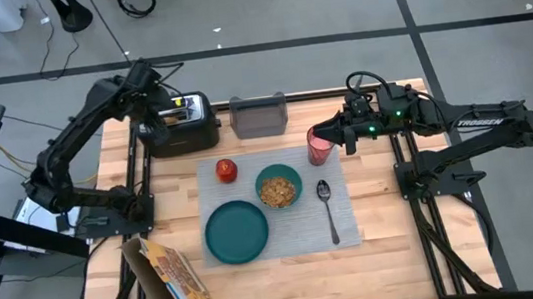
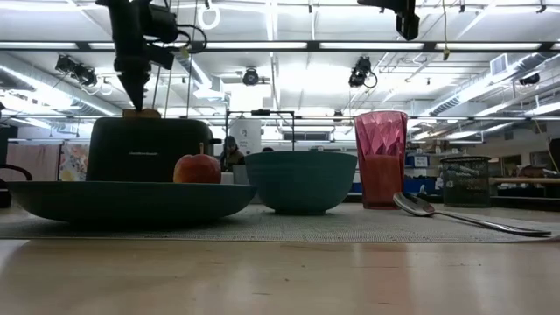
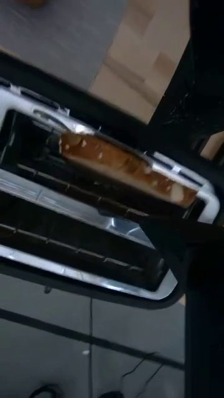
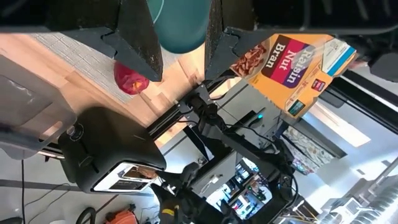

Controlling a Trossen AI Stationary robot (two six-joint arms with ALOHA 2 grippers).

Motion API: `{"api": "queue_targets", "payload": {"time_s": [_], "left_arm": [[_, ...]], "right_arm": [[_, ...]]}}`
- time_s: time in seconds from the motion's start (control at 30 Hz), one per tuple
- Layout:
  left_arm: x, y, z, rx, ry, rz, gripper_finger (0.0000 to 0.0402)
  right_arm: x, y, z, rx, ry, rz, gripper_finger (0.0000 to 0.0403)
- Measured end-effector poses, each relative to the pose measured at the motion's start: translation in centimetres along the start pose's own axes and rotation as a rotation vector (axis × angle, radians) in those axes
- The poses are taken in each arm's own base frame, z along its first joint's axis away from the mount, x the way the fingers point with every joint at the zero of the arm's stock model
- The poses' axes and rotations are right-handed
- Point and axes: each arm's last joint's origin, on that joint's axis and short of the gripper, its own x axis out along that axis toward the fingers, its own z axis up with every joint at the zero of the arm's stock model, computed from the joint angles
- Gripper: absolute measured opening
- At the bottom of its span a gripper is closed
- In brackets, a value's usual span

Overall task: Arrange a breakfast setting
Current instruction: Put the toasted bread on the blue plate

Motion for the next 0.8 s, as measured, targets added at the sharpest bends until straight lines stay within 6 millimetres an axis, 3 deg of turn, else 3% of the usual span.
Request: {"api": "queue_targets", "payload": {"time_s": [0.4,0.6,0.8], "left_arm": [[1.5,1.6,-0.7,0.094,-0.087,-0.028,0.0188],[1.5,1.5,-0.8,0.235,-0.116,-0.081,0.0188],[2.2,1.6,-0.5,0.237,-0.105,-0.103,0.0178]], "right_arm": [[0.0,0.1,-0.1,-0.007,0.005,0.002,0.0129],[0.0,0.2,-0.2,-0.034,0.02,0.019,0.0129],[0.0,0.2,-0.2,-0.061,0.02,0.021,0.0129]]}}
